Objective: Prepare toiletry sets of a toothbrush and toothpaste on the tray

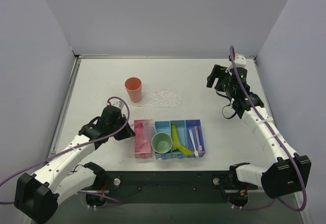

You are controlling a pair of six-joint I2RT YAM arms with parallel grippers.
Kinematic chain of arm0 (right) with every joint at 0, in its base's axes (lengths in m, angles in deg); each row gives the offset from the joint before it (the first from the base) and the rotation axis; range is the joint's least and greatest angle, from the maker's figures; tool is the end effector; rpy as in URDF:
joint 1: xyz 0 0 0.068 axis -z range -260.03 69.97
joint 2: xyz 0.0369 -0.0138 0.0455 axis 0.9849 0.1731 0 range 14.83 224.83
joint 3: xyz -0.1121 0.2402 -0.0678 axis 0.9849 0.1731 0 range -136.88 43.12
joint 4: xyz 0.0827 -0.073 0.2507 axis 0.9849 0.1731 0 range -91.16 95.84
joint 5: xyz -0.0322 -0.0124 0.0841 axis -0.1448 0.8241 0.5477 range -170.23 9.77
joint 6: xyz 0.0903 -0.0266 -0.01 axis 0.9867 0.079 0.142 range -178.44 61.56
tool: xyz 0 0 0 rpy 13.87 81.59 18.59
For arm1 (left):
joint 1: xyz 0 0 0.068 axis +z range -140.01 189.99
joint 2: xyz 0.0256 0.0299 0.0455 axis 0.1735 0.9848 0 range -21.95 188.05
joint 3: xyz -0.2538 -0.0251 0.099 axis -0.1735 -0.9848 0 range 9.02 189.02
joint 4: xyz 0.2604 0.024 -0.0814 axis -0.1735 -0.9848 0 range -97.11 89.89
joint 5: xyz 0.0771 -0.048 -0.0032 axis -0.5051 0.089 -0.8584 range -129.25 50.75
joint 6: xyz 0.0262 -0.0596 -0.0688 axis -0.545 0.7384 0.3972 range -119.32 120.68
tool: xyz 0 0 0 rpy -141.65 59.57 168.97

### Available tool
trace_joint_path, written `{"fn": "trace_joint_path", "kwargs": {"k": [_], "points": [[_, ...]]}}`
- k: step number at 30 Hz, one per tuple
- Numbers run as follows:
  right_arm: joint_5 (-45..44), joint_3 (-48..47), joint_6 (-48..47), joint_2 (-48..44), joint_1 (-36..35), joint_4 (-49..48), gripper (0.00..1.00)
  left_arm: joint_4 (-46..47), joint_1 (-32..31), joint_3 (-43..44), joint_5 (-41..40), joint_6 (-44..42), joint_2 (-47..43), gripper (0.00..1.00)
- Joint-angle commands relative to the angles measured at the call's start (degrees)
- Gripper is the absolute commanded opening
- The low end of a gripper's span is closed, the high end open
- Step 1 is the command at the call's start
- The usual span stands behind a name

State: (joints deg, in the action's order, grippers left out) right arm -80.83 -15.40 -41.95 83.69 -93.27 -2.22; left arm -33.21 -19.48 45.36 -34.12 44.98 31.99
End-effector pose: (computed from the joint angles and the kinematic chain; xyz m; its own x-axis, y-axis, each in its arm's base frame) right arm 0.3377 0.0786 0.3474 -0.2126 0.2415 -0.9468 -0.1653 0.9461 0.2784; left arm 0.1959 -0.1194 0.1835 -0.8588 -0.3137 -0.4051 -0.0845 0.8666 -0.4919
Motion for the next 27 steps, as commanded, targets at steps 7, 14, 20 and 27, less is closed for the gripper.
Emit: {"fn": "trace_joint_path", "kwargs": {"k": [7, 14, 20, 27], "points": [[-0.72, 0.87, 0.03, -2.06, -0.48, -1.23, 0.72, 1.90, 0.03, 0.67, 1.29, 1.32, 0.56, 0.00], [-0.98, 1.04, -0.06, -2.50, -0.48, -1.14, 0.72, 1.37, 0.03, 1.28, 2.17, 1.15, 3.46, 0.08], [-1.33, 1.22, -0.14, -2.68, -0.56, -1.05, 0.72, 0.23, 0.03, 1.37, 0.68, 1.58, 2.06, 0.31], [-1.33, 0.95, -0.14, -2.33, -0.48, -1.05, 0.72, -1.00, 0.03, 1.46, -1.61, 2.64, -0.49, 0.38]]}}
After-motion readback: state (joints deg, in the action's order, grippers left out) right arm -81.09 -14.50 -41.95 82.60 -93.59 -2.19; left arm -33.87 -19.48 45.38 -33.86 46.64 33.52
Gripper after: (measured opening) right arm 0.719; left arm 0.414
